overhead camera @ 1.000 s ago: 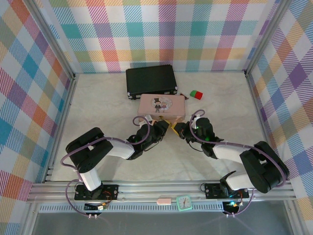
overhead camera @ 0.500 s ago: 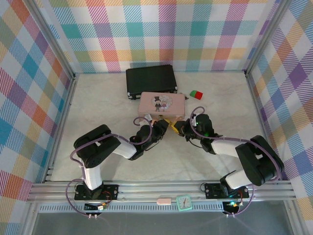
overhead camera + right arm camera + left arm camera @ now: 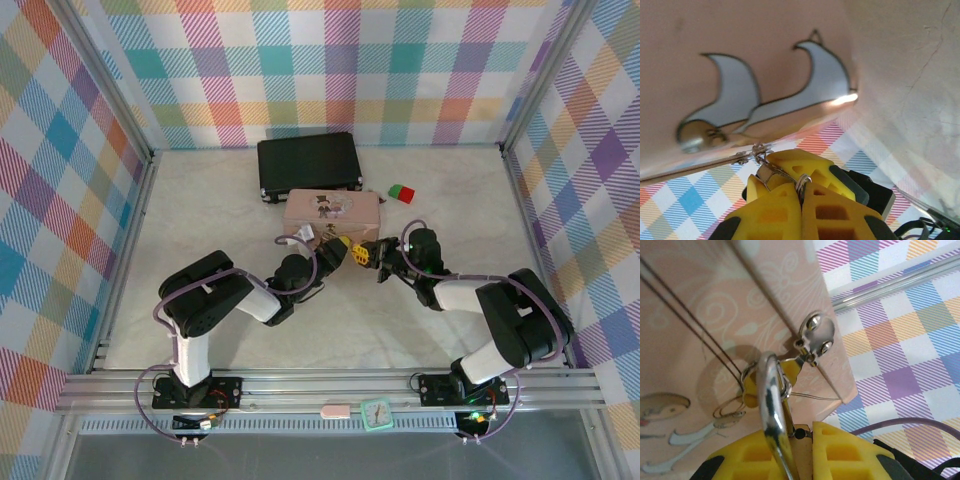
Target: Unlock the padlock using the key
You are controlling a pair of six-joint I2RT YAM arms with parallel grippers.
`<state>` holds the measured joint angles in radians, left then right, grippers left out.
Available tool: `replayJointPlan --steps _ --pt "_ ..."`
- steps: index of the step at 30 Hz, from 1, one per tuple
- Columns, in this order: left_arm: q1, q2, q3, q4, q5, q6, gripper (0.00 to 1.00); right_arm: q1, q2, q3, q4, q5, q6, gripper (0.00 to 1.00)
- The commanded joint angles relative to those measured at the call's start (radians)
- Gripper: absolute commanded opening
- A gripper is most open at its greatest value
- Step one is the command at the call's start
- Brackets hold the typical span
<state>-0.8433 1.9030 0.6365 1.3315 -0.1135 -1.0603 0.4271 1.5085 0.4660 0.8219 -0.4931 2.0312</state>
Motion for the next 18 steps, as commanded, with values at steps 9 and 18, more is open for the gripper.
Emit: replayJointPlan --steps 9,18 --pt "-0.059 0.019 0.027 0.040 0.208 0.063 0.00 0.012 -0.038 0.065 0.152 0.023 0.124 0.00" --pt "-0.059 0.031 0.005 0.019 0.082 -0.075 0.00 0.010 -0.186 0.167 -0.483 0.034 -0.439 0.28"
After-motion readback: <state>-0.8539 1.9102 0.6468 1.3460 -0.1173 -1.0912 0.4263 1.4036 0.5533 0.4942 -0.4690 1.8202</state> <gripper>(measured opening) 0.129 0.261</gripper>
